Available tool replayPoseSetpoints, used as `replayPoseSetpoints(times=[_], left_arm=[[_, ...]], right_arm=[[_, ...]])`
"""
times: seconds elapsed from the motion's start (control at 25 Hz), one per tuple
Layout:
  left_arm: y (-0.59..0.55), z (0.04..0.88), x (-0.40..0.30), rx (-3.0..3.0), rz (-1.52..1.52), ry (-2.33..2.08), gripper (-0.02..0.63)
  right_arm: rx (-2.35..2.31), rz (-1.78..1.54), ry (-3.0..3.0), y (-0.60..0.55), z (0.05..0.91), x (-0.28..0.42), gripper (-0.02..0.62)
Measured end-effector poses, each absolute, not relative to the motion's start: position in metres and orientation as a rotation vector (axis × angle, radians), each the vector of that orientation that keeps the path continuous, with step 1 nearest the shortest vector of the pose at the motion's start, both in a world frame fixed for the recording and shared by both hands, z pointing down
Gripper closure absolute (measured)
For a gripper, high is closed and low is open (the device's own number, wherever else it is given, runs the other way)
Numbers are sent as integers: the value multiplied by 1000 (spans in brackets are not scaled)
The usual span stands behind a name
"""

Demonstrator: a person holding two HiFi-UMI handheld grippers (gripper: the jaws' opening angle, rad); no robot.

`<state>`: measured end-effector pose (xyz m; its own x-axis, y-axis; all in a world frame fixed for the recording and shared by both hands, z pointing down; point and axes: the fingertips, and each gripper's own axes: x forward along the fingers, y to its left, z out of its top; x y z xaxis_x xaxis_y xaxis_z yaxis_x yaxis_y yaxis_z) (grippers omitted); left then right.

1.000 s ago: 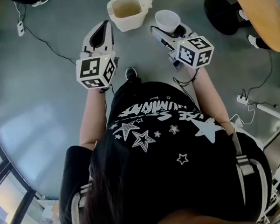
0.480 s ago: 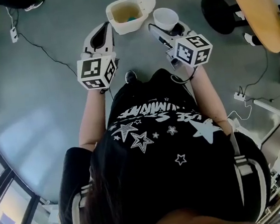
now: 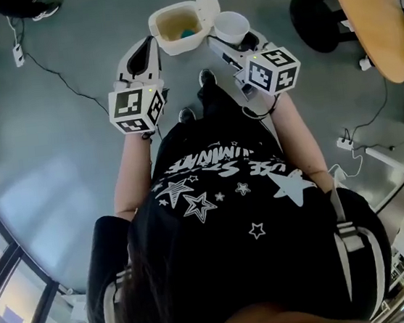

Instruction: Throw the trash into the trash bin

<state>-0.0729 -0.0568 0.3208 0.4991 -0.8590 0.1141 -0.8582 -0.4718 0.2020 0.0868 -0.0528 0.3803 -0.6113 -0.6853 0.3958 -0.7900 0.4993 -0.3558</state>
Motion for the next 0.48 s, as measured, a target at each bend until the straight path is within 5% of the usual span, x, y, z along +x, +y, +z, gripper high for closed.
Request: replayPoseSetpoints(times=[0.48], left_arm=[[-103,329,-69,2445,70,-1563,595]], right_arm=[[1183,790,-2566,-115,389,108,264]])
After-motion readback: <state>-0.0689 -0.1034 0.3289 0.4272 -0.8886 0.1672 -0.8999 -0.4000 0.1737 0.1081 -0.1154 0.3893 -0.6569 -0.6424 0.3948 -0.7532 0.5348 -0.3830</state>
